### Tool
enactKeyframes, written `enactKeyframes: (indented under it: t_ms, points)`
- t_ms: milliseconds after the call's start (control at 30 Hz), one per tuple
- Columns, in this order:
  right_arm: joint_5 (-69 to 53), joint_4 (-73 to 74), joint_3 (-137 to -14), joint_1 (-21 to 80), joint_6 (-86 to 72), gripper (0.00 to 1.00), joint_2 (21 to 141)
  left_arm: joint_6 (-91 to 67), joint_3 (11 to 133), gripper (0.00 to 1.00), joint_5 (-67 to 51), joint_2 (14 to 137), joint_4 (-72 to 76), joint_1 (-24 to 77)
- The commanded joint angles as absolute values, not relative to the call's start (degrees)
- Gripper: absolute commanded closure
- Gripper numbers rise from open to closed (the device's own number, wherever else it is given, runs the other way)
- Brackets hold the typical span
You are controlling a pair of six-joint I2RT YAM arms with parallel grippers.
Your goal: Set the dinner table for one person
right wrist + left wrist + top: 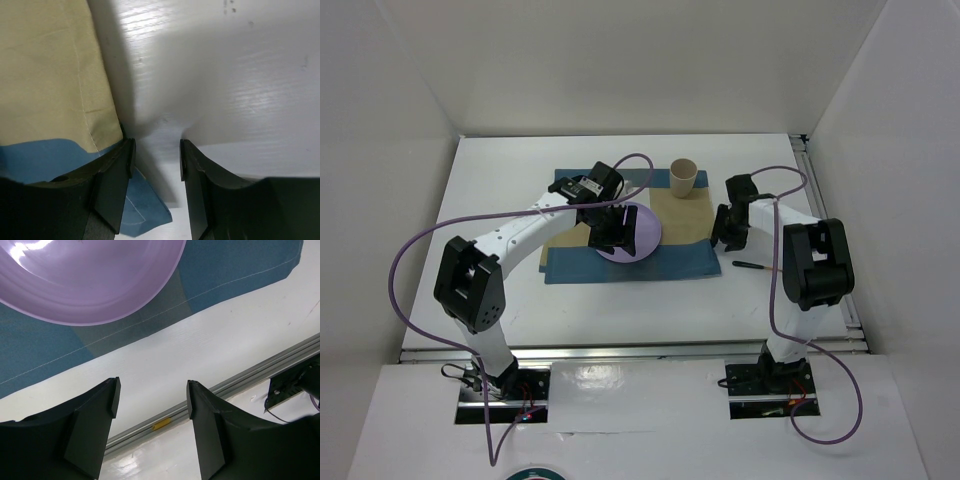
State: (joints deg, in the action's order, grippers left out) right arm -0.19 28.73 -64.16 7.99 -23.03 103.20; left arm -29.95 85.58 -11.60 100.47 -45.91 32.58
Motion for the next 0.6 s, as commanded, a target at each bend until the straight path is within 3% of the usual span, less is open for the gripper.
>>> enactKeyframes:
  t_ms: [0,400,567]
  points:
    - [-4.1,24.8,-62.3,7.7,-20.7,0.48,99.9,-28.7,86.6,0.28,-11.2,100.7,-46.3,32.9]
    - [-8.3,23.6,-61.7,7.7,-18.9,0.47,98.8,-28.7,87.1,0.28,-11.2,100.7,-46.3,32.9]
    - [-9.0,23.6,-60.6,8.3,-17.8,0.41,97.4,-28.7,87.1,0.28,-11.2,100.7,-46.3,32.9]
